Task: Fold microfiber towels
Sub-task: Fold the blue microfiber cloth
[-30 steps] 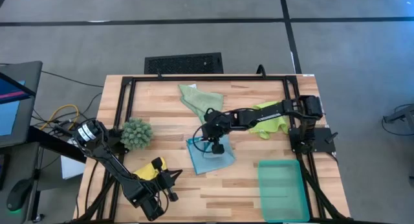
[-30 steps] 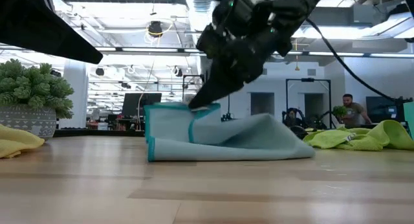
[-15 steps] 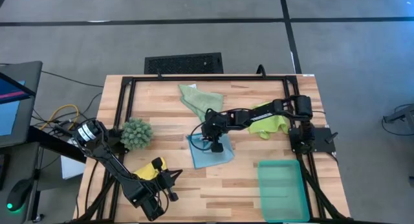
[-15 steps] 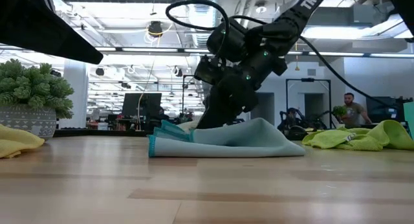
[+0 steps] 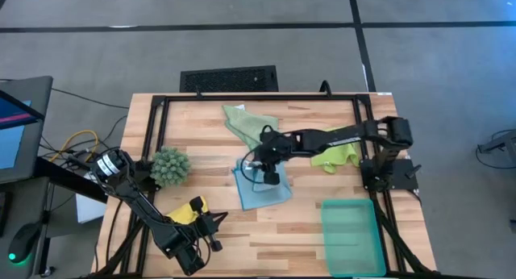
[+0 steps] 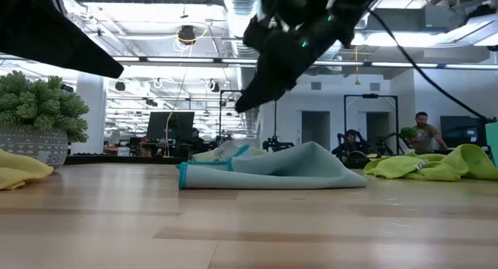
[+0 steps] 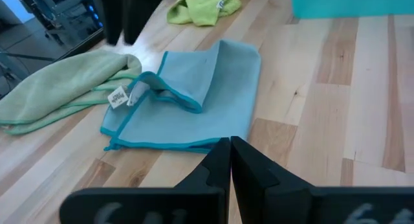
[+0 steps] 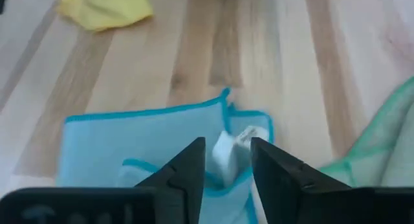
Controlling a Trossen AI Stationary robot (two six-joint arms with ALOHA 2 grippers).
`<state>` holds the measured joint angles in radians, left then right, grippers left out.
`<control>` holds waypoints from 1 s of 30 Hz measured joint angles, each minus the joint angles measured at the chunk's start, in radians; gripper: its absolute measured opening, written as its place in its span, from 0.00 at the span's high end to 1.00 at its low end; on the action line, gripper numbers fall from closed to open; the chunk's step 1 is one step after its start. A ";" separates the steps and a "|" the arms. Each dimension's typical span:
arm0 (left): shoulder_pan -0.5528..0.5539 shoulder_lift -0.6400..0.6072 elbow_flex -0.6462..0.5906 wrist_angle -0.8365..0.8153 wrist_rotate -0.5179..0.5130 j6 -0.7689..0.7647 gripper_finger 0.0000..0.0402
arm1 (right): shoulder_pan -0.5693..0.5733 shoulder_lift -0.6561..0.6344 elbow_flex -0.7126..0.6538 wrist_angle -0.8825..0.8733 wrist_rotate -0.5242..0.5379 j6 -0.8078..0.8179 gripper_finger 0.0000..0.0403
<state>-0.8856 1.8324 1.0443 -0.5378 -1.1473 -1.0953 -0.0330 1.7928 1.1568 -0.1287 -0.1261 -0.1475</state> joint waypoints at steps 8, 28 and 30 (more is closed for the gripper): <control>0.000 0.000 0.000 0.010 0.008 0.013 0.99 | 0.235 0.050 -0.001 -0.040 0.087 -0.124 0.70; 0.006 0.000 0.000 0.015 0.010 0.017 0.99 | 0.247 0.177 0.000 -0.018 0.374 -0.114 0.72; 0.006 0.000 0.000 0.015 0.011 0.017 0.99 | 0.238 0.177 0.000 -0.019 0.315 -0.114 0.73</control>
<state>-0.8799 1.8328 1.0439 -0.5232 -1.1366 -1.0782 0.2053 1.9701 1.1564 -0.1479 0.1888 -0.2613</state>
